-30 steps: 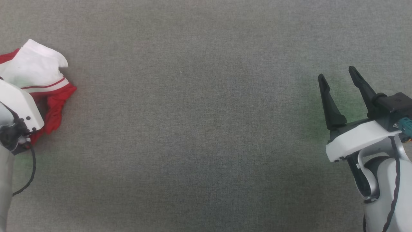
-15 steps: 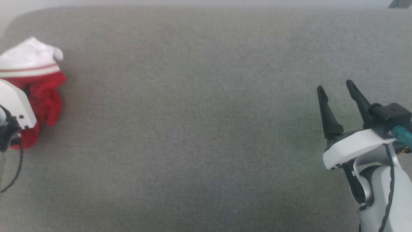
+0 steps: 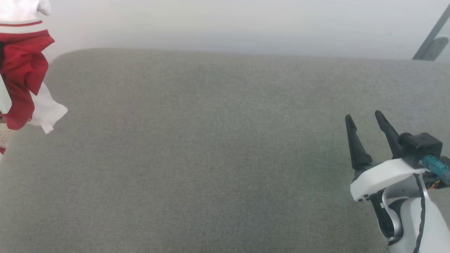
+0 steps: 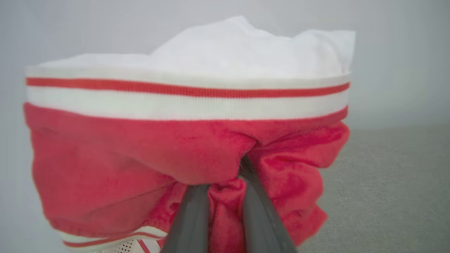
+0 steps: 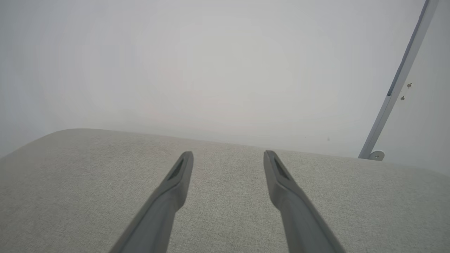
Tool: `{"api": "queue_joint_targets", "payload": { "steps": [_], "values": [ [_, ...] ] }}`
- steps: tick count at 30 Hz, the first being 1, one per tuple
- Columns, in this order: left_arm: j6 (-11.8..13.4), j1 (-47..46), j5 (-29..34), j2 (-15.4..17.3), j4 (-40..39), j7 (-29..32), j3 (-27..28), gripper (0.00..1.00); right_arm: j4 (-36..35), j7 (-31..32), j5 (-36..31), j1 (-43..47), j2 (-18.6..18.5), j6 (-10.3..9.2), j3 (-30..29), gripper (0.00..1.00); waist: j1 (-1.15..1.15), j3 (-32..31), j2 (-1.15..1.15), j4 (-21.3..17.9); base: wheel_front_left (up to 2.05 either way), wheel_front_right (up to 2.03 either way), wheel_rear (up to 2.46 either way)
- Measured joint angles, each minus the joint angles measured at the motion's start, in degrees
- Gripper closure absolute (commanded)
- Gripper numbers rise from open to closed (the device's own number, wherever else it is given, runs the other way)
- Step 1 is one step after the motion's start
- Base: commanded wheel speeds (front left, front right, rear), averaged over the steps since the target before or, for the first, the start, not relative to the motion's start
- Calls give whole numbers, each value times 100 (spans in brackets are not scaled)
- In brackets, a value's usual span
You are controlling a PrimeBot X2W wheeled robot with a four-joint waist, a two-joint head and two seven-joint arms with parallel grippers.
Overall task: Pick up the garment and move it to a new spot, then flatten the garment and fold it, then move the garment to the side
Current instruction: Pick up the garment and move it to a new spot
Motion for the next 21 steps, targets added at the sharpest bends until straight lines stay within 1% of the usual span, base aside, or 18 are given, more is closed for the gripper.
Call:
{"api": "queue_joint_targets", "payload": {
  "steps": [4,8,10,15,21],
  "values": [
    [46,226,-54,166,-753,344,-10,100,38,-40,15,81,53,0,-34,0,0,-213,0,49,0,0,0],
    [191,467,-256,292,-1661,756,27,100,47,-59,26,130,75,0,-83,0,0,-371,0,26,0,0,0],
    [328,619,-302,357,-2108,982,40,100,48,-80,26,148,77,0,-140,0,0,-407,0,-30,0,0,0],
    [713,967,-409,375,-3204,1449,44,100,13,-104,21,147,81,0,-332,0,0,-433,0,-262,0,0,0],
    [1074,1289,-391,392,-4166,1845,-104,100,-36,-149,-40,119,49,0,-631,0,0,-401,0,-661,0,0,0]
  ]
}}
